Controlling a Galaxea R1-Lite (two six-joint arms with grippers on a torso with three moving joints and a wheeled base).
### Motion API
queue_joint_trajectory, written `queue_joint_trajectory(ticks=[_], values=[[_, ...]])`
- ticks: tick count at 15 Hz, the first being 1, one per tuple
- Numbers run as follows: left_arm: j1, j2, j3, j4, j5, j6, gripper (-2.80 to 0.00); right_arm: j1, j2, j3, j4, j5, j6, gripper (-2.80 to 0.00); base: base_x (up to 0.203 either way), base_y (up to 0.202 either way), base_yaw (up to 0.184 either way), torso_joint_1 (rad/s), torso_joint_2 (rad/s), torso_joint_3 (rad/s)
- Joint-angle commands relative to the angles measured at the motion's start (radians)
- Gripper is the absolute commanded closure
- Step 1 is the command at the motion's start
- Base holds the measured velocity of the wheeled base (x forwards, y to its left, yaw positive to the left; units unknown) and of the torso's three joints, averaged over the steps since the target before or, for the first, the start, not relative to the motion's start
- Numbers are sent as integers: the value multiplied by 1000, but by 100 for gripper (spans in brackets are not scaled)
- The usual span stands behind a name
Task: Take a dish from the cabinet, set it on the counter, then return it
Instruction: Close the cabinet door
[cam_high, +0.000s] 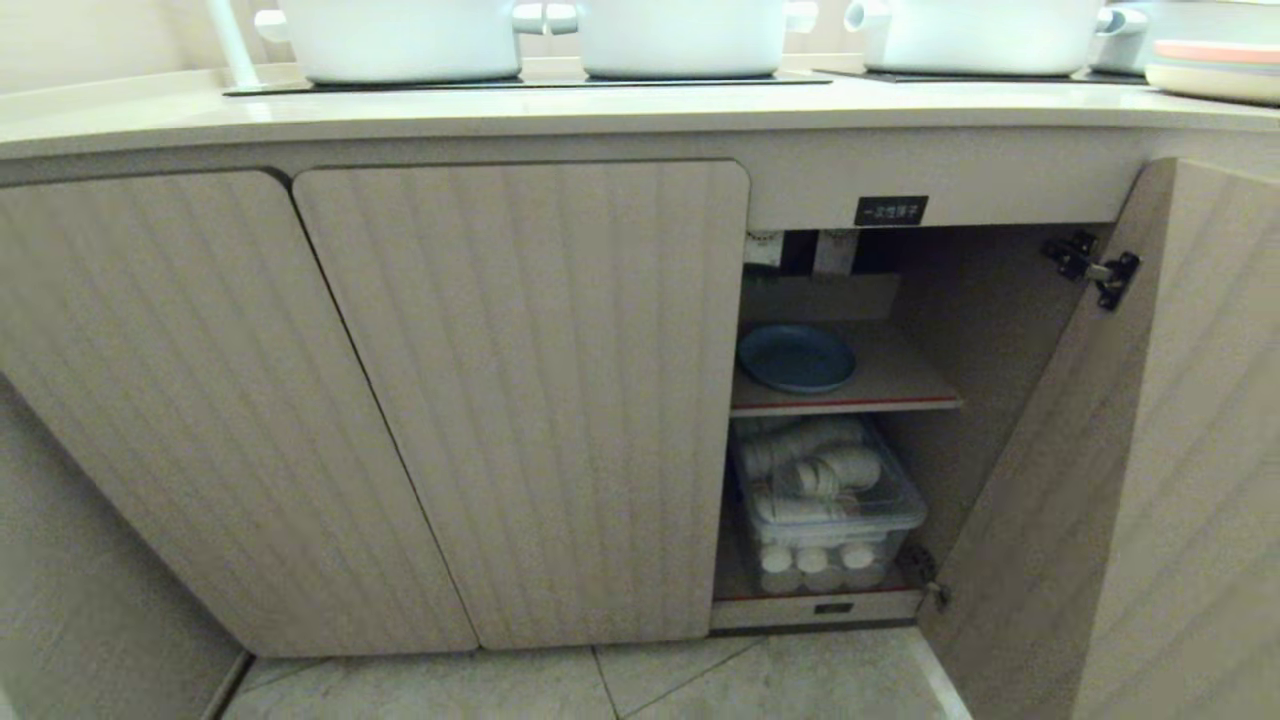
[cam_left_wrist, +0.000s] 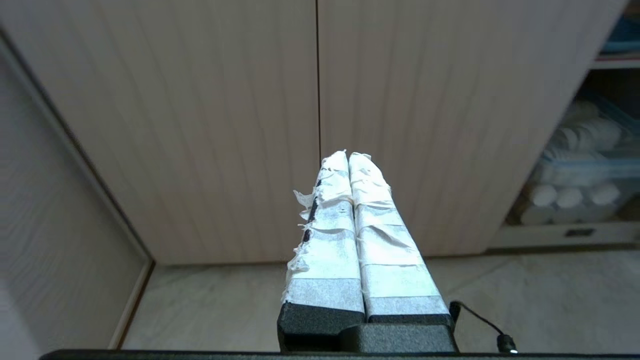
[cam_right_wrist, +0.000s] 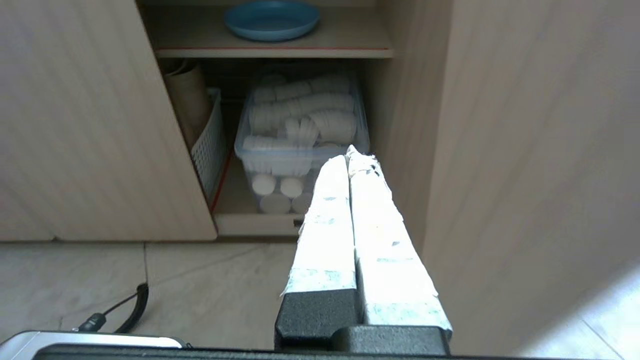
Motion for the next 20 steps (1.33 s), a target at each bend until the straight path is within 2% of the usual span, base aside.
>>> queue_joint_trajectory(ticks=[1,5,20], values=[[0,0,0,-1,0,1,0,0,1,0,0,0,-3,0,-191,0,3,2,2,-2],[0,0,0,1,-1,1,0,0,1,0,0,0,0,0,-170,0,0,1,4,5],[0,0,0,1,-1,3,0,0,1,0,0,-1,3,0,0,0,0,0,0,0]])
